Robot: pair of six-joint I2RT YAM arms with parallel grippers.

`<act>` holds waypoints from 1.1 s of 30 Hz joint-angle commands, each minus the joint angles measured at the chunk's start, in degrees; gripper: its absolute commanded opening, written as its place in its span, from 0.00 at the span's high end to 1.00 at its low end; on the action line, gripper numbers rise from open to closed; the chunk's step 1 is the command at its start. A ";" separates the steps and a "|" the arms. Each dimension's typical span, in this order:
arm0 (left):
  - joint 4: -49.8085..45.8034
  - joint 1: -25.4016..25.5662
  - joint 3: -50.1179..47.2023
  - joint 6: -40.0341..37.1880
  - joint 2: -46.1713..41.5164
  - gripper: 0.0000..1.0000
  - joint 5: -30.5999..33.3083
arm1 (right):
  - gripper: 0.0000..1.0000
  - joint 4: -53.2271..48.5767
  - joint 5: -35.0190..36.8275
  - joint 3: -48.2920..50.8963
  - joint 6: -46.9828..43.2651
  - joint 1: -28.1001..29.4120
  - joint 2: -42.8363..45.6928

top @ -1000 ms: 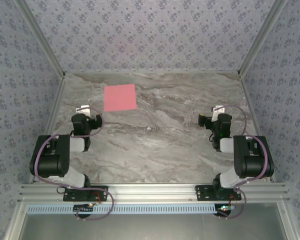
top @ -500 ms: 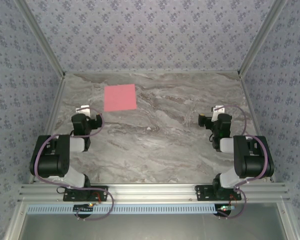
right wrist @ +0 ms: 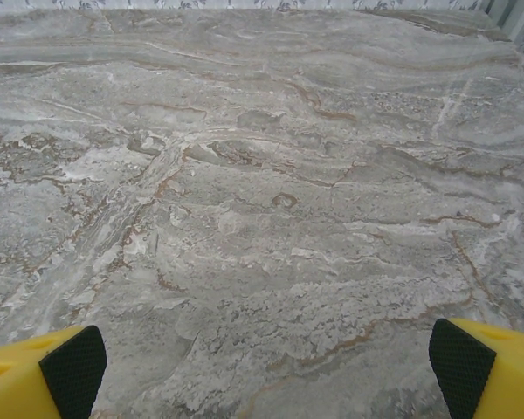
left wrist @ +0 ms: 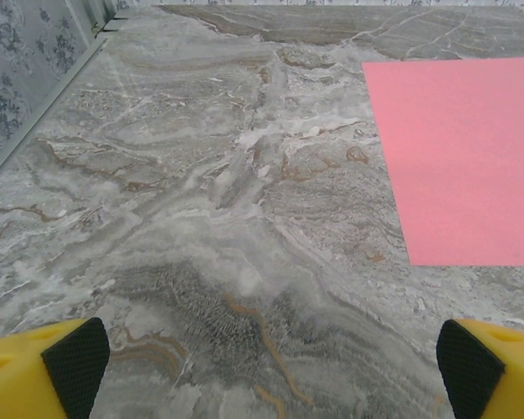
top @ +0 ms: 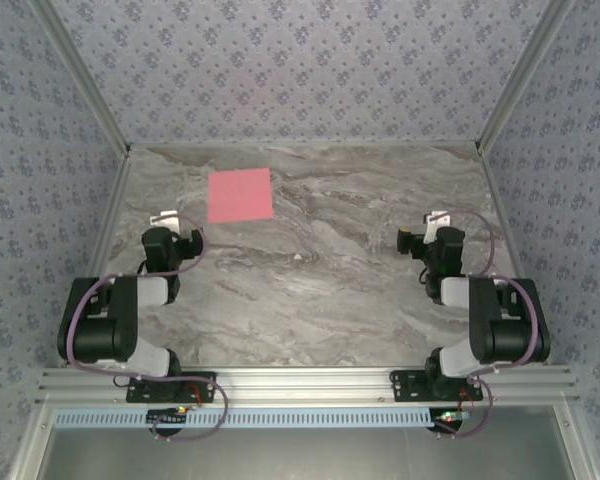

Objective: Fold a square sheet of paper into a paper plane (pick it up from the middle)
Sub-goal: Move the square sheet of paper to the center of the table.

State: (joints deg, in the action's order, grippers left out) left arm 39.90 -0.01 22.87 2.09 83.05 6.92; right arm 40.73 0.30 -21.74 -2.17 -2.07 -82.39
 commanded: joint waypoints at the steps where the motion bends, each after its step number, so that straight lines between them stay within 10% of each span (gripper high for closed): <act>1: -13.74 -0.16 5.51 4.03 -8.04 0.01 1.48 | 0.00 -9.66 3.51 -4.68 0.87 1.19 6.65; 10: -43.73 0.87 26.21 25.09 -8.79 0.01 -2.15 | 0.00 -45.81 0.05 -27.61 17.49 5.96 3.54; 33: -69.26 11.34 72.43 34.04 40.69 0.10 -15.18 | 0.00 -49.09 -6.54 -41.76 33.65 23.64 -16.56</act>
State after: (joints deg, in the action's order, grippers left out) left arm -23.42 10.39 92.53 35.46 122.10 -6.92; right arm -6.11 -6.04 -61.39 29.78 21.08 -97.65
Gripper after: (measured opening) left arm 0.905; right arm 0.999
